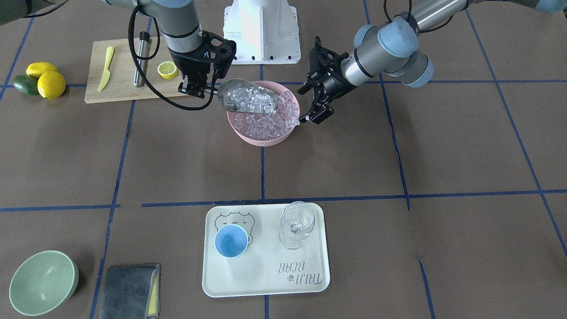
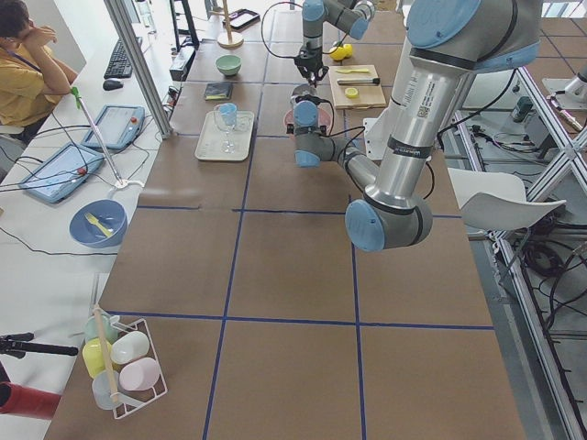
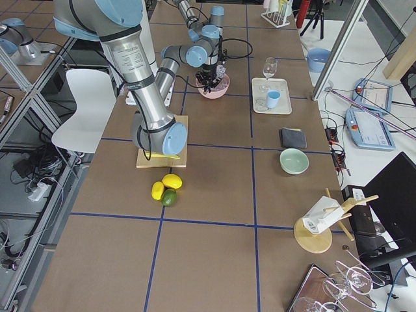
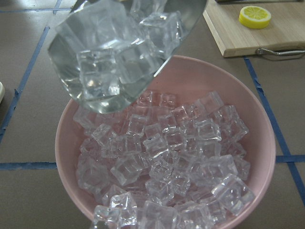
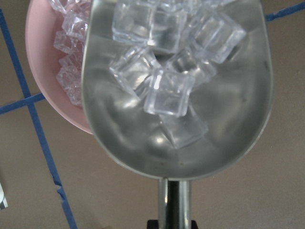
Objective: Put ice in cup with scoop
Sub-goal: 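Drag the scoop through the ice and lift it out, right gripper, then carry the filled scoop to the blue cup while the left arm withdraws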
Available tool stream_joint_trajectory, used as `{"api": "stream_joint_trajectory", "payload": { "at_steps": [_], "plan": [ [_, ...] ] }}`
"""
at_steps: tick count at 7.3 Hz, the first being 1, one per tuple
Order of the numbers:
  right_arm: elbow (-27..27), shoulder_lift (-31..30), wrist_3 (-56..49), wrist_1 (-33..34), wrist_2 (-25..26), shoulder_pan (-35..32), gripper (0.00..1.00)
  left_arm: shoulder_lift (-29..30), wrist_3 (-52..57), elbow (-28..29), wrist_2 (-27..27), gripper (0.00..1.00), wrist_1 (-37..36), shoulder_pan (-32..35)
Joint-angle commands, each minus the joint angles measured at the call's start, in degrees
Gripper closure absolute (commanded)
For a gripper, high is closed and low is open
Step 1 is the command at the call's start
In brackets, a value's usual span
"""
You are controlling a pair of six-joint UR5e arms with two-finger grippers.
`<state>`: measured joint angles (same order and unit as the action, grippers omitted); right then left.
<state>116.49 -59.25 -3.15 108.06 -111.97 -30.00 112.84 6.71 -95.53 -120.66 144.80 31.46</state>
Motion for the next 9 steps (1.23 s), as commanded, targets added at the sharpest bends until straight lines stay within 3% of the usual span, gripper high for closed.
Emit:
{"api": "stream_joint_trajectory", "payload": {
  "at_steps": [1, 3, 7, 9],
  "plan": [
    [0.1, -0.7, 0.0, -0.1, 0.0, -0.4, 1.0, 0.9, 0.0, -0.1, 0.0, 0.0, -0.1, -0.2],
    [1.1, -1.0, 1.6, 0.0, -0.1, -1.6, 1.0, 0.8, 0.1, -3.0, -5.2, 0.0, -5.6, 1.7],
    [3.3, -1.4, 25.4, 0.0, 0.0, -4.6, 1.0, -1.3, 0.6, -3.1, -7.1, 0.0, -5.7, 6.7],
    [1.6, -1.2, 26.8, 3.9, -0.8, -7.6, 1.0, -1.9, 0.7, -2.3, -10.3, 0.0, -5.8, 8.0]
  ]
}}
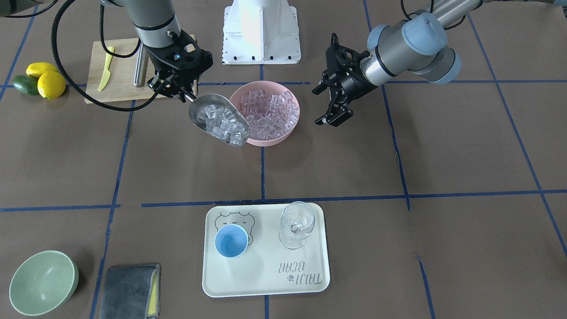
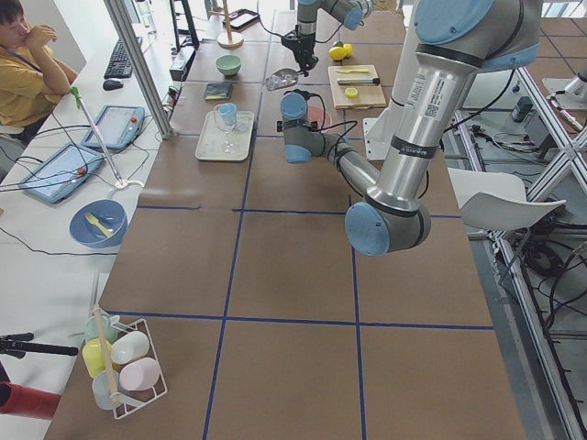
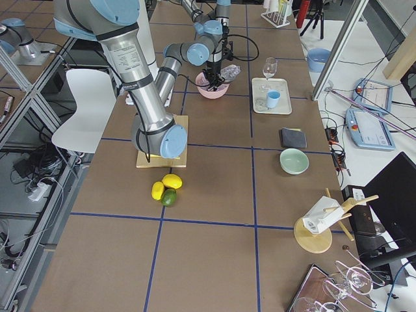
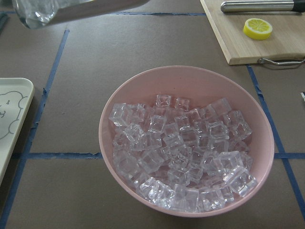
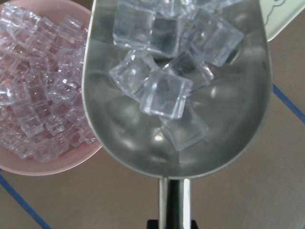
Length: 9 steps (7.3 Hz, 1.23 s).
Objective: Put ice in cup with scoop
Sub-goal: 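Carry the filled scoop to the blue cup while the left arm withdraws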
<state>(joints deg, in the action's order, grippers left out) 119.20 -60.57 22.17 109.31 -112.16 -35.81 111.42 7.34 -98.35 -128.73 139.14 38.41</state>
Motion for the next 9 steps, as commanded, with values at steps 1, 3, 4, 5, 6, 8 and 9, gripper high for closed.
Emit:
{"api": "stream_joint_trajectory", "payload": {
  "at_steps": [1, 3, 4, 5, 6, 8, 9],
  "plan": [
    [-2.6, 0.5, 1.5, 3.7, -3.1, -4.2, 1.0, -1.8, 0.0, 0.3, -2.2, 0.0, -0.1, 3.6],
    [-7.0, 2.6, 1.5, 3.2, -6.1, -6.3, 1.0, -3.0, 0.4, 0.4, -2.9, 0.0, -3.4, 7.7],
    [-9.2, 4.1, 1.4, 3.1, -6.1, -6.5, 1.0, -3.7, 3.1, -0.4, -4.7, 0.0, -10.5, 11.1],
    [-10.9, 5.3, 1.2, 3.0, -6.1, -6.7, 1.0, -3.7, 15.6, -0.3, -4.3, 0.0, -16.2, 12.5],
    [-12.5, 6.4, 1.3, 3.0, -6.1, -7.0, 1.0, -3.8, 26.6, -0.2, -4.0, 0.0, -19.8, 16.0],
    [-16.5, 8.1, 1.5, -1.4, -6.3, -7.3, 1.0, -8.4, 33.4, -0.3, -4.9, 0.0, -20.3, 17.0],
    [-18.4, 8.2, 1.6, -4.0, -7.4, -7.7, 1.0, -8.5, 33.0, 1.4, -4.7, 0.0, -21.0, 17.5]
  ]
}}
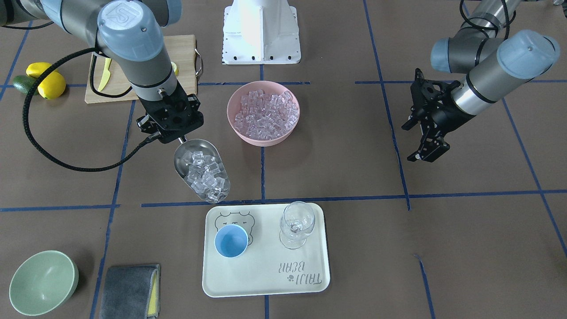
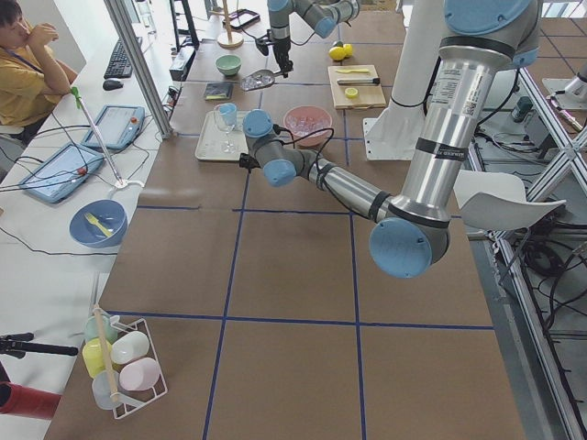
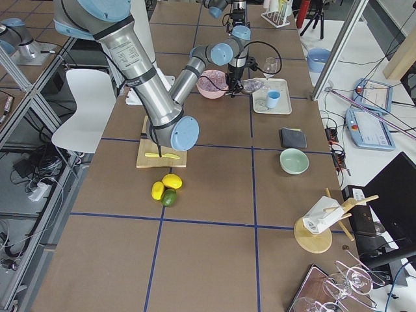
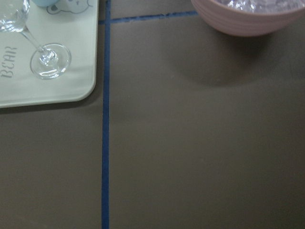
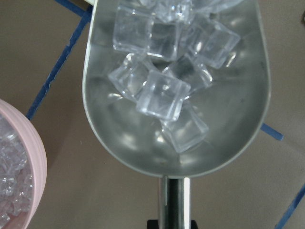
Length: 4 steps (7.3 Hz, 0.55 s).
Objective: Put ice in cup with scoop
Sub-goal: 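Carry the filled scoop to the blue cup while the left arm withdraws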
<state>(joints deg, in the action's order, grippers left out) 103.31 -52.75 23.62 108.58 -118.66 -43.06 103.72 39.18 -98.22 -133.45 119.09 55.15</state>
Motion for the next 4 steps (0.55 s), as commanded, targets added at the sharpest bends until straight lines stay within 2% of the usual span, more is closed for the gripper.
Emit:
{"api": "stream_joint_trajectory", "payload": {
  "at_steps": [1, 3, 4],
  "plan": [
    [-2.7, 0.4, 0.0, -3.5, -1.7, -1.3, 1.0, -0.9, -1.2, 1.9, 0.0, 0.0, -1.8, 4.0],
    [-5.9, 2.2, 0.0, -3.6, -1.7, -1.7, 1.0, -0.7, -10.1, 1.8, 0.6, 0.0, -8.3, 8.6],
    [-7.1, 2.8, 0.0, -3.7, -1.7, -1.7, 1.0, -0.9, -11.3, 2.1, 0.7, 0.0, -9.6, 10.2]
  ]
}}
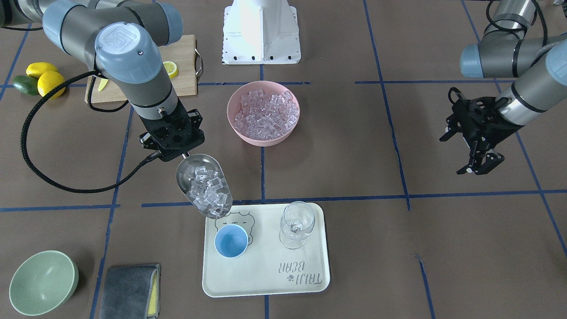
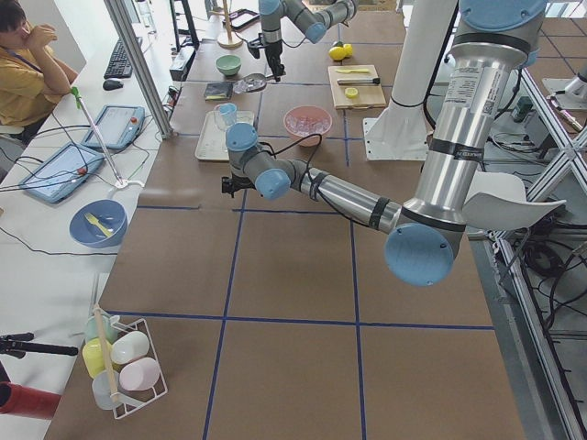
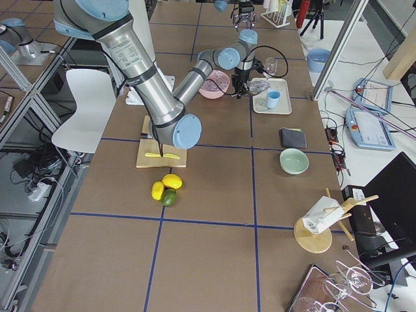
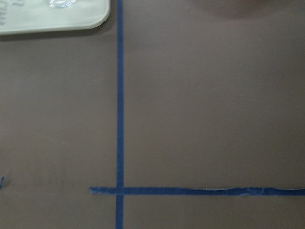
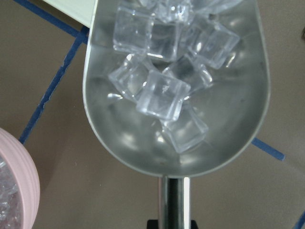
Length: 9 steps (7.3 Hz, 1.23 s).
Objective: Put ice in cup with scoop
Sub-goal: 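Carry the filled scoop to the blue cup while the left arm withdraws, then tilt the scoop over the blue cup to pour ice, right gripper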
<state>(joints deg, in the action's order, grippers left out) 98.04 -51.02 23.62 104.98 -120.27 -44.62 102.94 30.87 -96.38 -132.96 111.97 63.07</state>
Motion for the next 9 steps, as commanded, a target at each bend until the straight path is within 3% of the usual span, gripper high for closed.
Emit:
{"api": "stream_joint_trajectory", "payload": {
  "at_steps": [1, 2, 4, 6, 8, 9],
  "plan": [
    [-2.3, 1.2, 0.0, -0.1, -0.1, -0.1, 1.0, -1.3, -4.4, 0.5, 2.2, 0.0, -2.6, 2.9],
    [-4.0, 2.3, 0.0, -0.1, -0.1, -0.2, 1.0, -2.8, -7.0, 0.4, 5.1, 0.0, -2.7, 4.9],
    [-7.0, 4.1, -0.2, 0.0, -1.1, -0.6, 1.0, -4.5, -7.3, 0.6, 5.6, 0.0, -2.7, 6.2],
    [-10.6, 6.0, -2.0, 0.4, -5.5, -2.3, 1.0, -4.7, -7.3, 0.7, 5.7, 0.0, -2.8, 6.4],
    [-13.6, 7.2, -4.8, 1.5, -5.8, -2.6, 1.0, -5.6, -7.3, 0.6, 5.6, 0.0, -2.8, 6.5],
    [-13.9, 9.3, -8.7, 6.5, -5.3, -2.6, 1.0, -5.6, -7.7, 0.6, 5.6, 0.0, -2.8, 6.5]
  ]
}}
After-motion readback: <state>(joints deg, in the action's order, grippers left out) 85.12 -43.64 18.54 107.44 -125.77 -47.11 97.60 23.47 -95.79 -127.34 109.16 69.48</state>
